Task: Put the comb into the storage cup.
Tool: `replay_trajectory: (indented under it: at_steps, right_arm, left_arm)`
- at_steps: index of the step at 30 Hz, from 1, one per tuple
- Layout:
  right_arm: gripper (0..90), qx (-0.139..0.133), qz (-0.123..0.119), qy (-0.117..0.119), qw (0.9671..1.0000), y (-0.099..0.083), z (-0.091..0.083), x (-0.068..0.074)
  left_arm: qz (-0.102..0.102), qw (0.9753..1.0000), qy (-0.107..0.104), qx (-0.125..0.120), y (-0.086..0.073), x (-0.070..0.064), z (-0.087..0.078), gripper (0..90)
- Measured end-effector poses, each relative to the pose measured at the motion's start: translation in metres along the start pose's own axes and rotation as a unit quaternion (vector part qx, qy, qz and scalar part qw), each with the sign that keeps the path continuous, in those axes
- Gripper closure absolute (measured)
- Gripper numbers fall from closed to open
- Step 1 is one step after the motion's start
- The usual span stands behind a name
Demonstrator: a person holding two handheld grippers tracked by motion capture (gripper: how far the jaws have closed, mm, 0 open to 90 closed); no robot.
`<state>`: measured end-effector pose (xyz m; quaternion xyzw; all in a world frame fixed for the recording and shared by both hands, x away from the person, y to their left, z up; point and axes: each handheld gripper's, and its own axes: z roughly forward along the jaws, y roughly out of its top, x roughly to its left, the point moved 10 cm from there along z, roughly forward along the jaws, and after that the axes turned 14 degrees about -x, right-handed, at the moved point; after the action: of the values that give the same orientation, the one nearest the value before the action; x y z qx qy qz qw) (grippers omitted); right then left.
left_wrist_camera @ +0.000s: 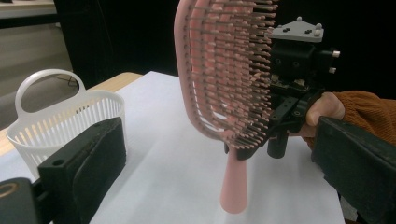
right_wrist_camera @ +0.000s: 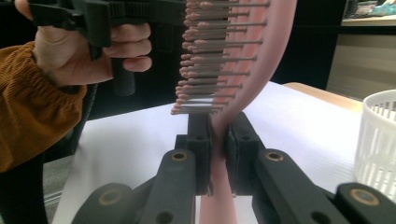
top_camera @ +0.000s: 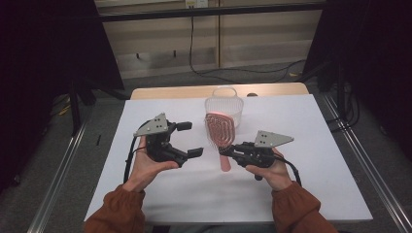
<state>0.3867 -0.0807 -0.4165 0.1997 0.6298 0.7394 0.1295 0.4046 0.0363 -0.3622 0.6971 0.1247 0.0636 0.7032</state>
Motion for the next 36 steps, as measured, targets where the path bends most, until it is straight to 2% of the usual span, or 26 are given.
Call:
replay_trajectory:
  at_steps: [3, 5, 11, 18, 21, 26, 32, 36]
  right_arm:
    - [82.1, 0.012, -0.001, -0.003, 0.9999, -0.004, 0.001, -0.001]
    - [82.1, 0.016, 0.002, 0.0, 0.9999, -0.006, 0.002, -0.001]
    - [82.1, 0.018, -0.001, 0.003, 0.9998, -0.006, 0.002, 0.0]
    - [82.1, 0.027, 0.0, 0.011, 0.9996, -0.011, 0.004, 0.001]
    - [82.1, 0.037, -0.005, 0.002, 0.9993, -0.015, 0.003, -0.002]
    - [82.1, 0.034, -0.004, 0.008, 0.9994, -0.014, 0.005, 0.0]
    - [82.1, 0.034, -0.002, 0.012, 0.9993, -0.016, 0.006, 0.002]
    - [82.1, 0.033, 0.003, 0.014, 0.9993, -0.016, 0.008, 0.003]
  left_arm:
    - [0.005, 1.0, 0.001, -0.003, 0.002, 0.002, 0.003, 3.8]
    - [0.0, 0.9999, -0.012, -0.007, 0.003, 0.001, 0.006, 5.6]
    - [0.002, 0.9997, -0.022, -0.01, 0.004, 0.0, 0.013, 7.5]
    - [-0.011, 0.9992, -0.033, -0.019, 0.003, 0.002, 0.02, 11.1]
    - [-0.019, 0.9992, -0.031, -0.019, 0.002, 0.004, 0.021, 10.7]
    - [-0.027, 0.9985, -0.041, -0.025, 0.002, 0.003, 0.025, 13.0]
    - [-0.028, 0.9978, -0.052, -0.028, 0.004, 0.001, 0.031, 17.1]
    - [-0.027, 0.9979, -0.053, -0.026, 0.001, 0.002, 0.033, 19.9]
